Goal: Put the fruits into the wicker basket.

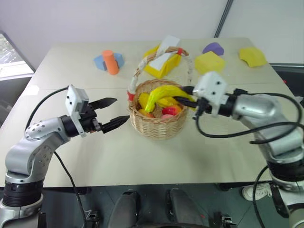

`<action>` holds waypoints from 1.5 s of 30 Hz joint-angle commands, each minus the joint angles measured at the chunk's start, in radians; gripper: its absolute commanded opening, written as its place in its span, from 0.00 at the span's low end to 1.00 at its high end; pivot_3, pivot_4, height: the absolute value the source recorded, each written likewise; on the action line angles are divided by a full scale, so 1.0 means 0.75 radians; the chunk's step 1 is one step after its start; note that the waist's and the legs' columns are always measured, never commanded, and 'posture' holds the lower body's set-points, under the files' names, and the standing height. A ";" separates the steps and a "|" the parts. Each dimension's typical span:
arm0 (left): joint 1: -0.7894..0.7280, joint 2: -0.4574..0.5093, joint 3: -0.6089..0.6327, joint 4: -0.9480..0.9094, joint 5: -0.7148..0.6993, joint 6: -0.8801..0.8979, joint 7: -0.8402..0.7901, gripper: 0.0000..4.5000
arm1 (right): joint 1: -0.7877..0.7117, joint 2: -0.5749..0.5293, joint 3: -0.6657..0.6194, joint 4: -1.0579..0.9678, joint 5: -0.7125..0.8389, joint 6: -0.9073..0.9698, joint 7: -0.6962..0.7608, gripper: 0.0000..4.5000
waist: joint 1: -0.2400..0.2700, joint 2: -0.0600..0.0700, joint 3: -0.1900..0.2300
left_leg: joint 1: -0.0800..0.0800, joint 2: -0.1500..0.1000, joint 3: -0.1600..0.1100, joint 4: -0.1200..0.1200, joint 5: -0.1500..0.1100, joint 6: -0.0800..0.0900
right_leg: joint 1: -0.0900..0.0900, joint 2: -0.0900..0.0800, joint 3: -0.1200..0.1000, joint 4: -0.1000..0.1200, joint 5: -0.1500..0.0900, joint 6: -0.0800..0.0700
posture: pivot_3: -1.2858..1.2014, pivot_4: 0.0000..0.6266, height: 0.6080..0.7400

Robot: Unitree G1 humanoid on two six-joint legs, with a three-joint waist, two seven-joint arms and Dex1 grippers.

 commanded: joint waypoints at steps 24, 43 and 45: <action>-0.005 -0.013 0.005 -0.117 -0.090 -0.017 0.062 1.00 | 0.098 -0.006 -0.493 -0.156 0.286 0.161 0.139 0.73 | 0.000 -0.001 0.000 | 0.000 0.000 -0.002 -0.001 -0.001 0.001 | 0.002 0.000 -0.001 -0.002 0.000 0.000 | 0.52 0.24 1.00; -0.048 -0.059 -0.033 -0.118 -0.094 -0.023 0.070 1.00 | 0.109 0.505 -0.418 0.322 0.182 -0.031 -0.353 0.55 | -0.005 0.000 0.000 | 0.002 0.001 0.000 -0.002 0.000 0.000 | 0.000 0.002 0.000 0.001 0.000 0.000 | 0.52 0.24 1.00; -0.040 -0.059 -0.031 -0.126 -0.095 -0.024 0.074 1.00 | 0.110 0.503 -0.427 0.319 0.199 -0.037 -0.344 0.35 | -0.006 0.000 0.000 | 0.002 0.001 0.000 -0.002 0.000 0.000 | 0.000 0.002 0.000 0.001 0.000 0.000 | 0.52 0.24 1.00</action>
